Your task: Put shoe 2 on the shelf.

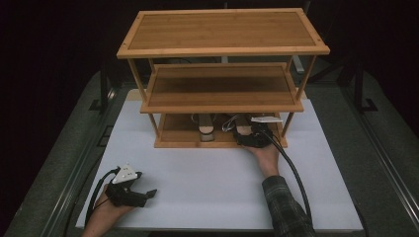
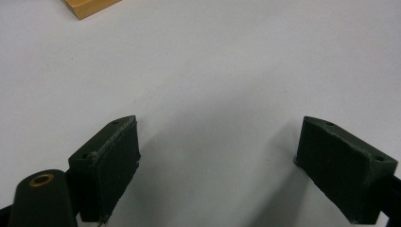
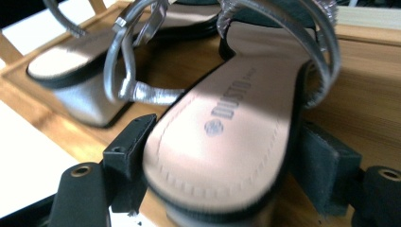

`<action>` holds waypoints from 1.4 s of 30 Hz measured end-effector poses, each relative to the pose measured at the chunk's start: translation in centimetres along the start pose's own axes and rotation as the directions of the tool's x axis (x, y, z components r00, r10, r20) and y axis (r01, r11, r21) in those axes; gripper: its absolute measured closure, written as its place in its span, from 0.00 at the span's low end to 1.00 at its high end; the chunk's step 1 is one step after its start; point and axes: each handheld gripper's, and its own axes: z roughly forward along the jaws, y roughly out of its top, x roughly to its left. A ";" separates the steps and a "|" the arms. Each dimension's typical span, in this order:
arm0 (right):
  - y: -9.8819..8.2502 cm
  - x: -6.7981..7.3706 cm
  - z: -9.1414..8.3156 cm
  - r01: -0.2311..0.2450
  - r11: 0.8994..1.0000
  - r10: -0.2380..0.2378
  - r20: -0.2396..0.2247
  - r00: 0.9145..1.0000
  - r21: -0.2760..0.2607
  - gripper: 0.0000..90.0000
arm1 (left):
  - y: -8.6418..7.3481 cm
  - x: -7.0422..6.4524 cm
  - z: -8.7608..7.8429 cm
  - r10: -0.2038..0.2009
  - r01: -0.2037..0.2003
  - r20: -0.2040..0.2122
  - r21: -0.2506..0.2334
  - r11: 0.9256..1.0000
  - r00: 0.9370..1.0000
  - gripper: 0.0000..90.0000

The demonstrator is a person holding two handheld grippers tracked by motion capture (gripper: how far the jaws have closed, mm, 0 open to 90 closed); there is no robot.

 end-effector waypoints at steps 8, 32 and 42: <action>-0.8 -0.5 -2.9 0.050 0.998 -0.049 -0.031 0.998 0.036 0.35 | 0.0 0.0 0.0 -0.004 0.004 -0.001 -0.003 1.000 1.000 0.14; 0.1 1.0 -0.8 0.165 0.985 -0.158 -0.123 0.980 0.052 0.50 | 0.0 0.0 0.0 -0.001 0.001 0.000 0.000 1.000 1.000 0.14; 0.3 0.8 0.5 0.191 0.981 -0.188 -0.099 0.977 0.023 0.49 | 0.0 0.0 0.0 -0.001 0.001 0.001 0.001 1.000 1.000 0.14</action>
